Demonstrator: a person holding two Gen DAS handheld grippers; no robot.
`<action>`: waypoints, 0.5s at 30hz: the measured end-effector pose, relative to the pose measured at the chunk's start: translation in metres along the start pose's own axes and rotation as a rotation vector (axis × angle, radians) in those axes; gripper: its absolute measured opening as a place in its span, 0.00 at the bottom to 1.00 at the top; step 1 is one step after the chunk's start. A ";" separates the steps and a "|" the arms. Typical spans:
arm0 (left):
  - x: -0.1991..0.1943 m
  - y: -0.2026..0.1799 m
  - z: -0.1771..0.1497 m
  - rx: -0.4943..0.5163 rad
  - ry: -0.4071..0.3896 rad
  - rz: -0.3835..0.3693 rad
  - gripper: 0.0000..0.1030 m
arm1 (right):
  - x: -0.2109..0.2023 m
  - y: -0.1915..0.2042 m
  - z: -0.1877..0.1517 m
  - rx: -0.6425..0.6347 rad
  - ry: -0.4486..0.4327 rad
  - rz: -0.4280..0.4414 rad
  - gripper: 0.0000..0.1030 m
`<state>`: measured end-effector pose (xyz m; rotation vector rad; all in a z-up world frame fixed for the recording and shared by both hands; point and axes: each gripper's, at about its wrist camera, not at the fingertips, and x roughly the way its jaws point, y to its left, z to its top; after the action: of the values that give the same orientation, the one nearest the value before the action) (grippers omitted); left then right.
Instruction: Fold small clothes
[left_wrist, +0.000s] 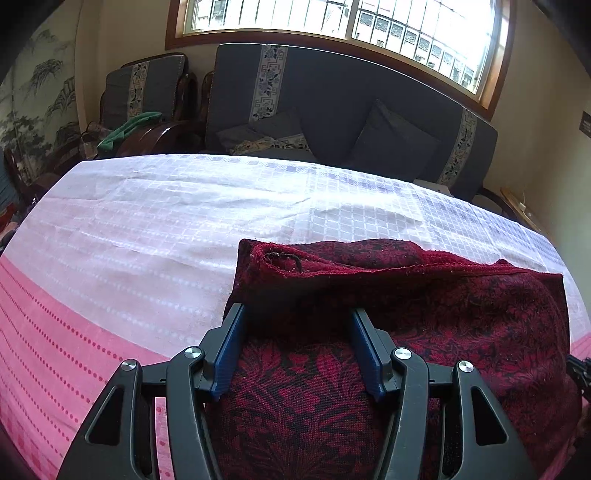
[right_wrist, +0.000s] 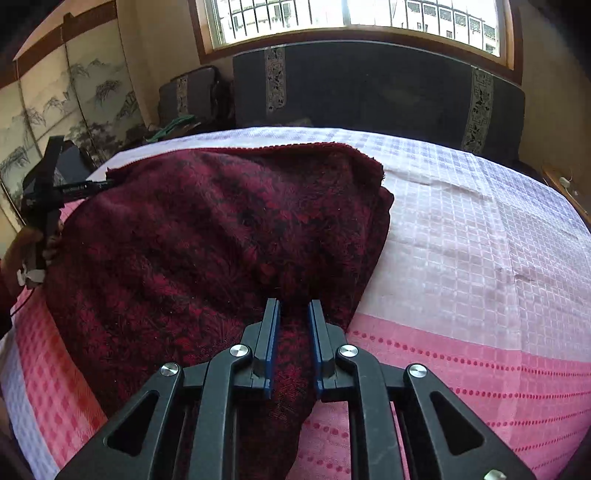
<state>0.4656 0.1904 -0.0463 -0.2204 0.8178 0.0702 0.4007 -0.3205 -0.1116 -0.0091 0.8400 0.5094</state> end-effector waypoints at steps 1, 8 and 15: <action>0.000 0.000 0.000 0.000 0.000 0.001 0.56 | -0.002 -0.006 0.003 0.047 0.012 0.024 0.12; 0.000 0.000 0.000 0.000 -0.001 0.001 0.56 | -0.057 -0.001 -0.028 0.177 -0.089 0.145 0.15; 0.000 0.001 -0.001 -0.006 -0.004 -0.008 0.56 | -0.052 0.035 -0.070 0.025 0.017 -0.094 0.11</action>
<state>0.4649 0.1912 -0.0466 -0.2291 0.8129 0.0655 0.3070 -0.3265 -0.1151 -0.0295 0.8590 0.4111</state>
